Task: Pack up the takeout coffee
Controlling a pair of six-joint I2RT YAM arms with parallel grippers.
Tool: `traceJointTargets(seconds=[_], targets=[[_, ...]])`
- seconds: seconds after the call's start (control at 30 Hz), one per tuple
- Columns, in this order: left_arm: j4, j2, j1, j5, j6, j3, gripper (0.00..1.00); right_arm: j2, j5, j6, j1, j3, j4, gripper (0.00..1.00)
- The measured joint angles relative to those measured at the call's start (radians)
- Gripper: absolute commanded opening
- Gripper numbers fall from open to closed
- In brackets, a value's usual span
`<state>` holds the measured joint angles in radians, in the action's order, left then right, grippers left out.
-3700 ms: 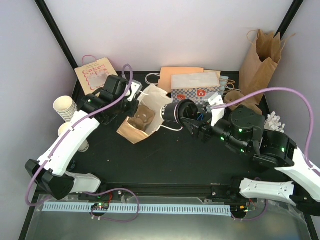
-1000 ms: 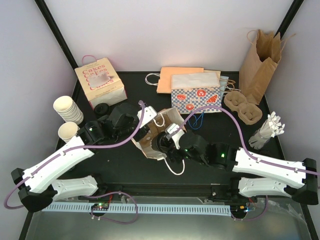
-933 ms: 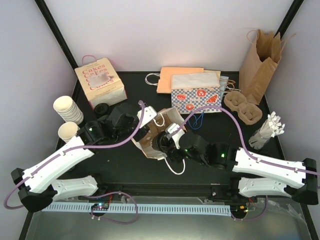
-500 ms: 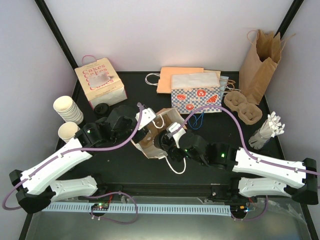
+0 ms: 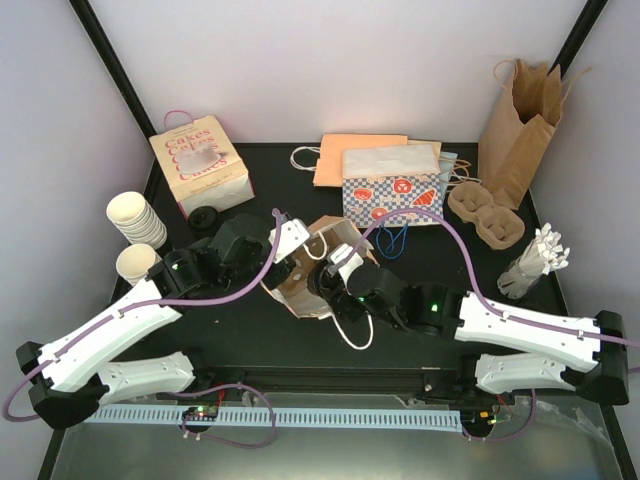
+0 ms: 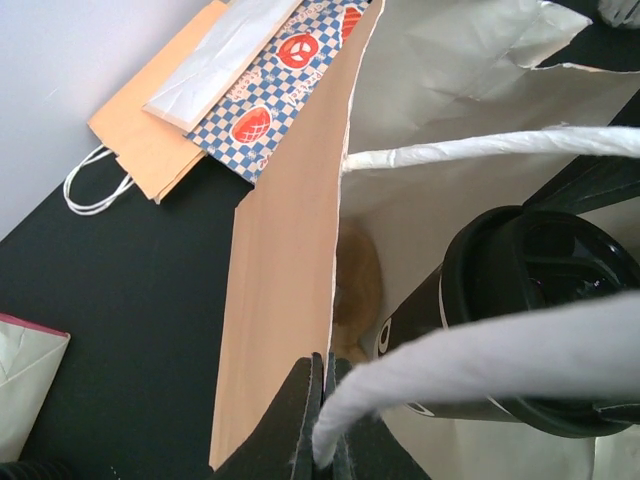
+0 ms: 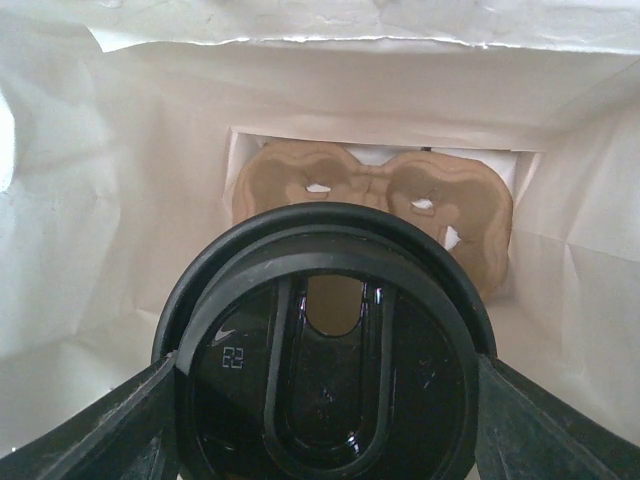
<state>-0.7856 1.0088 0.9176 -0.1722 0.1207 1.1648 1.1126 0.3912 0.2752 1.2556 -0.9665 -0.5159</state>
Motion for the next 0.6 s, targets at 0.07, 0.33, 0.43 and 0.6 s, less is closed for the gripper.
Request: traceJointTargets(seconds=[0.07,0.33,0.43,0.6], targets=[[0.001,-0.001,0.0,0.0,-0.001,-0.005,0.02,0.007,0.0,0.0,0.0,0.0,0.0,0.67],[0.002,-0.001,0.002,0.007,-0.007,-0.005,0.02,0.02,0.013,0.018,0.001,-0.012,-0.008,0.67],[0.009,-0.001,0.007,0.012,-0.011,-0.008,0.02,0.035,0.029,0.034,0.0,-0.048,-0.021,0.67],[0.018,0.0,0.01,0.018,-0.014,-0.013,0.02,0.071,0.044,0.049,-0.001,-0.113,-0.031,0.67]])
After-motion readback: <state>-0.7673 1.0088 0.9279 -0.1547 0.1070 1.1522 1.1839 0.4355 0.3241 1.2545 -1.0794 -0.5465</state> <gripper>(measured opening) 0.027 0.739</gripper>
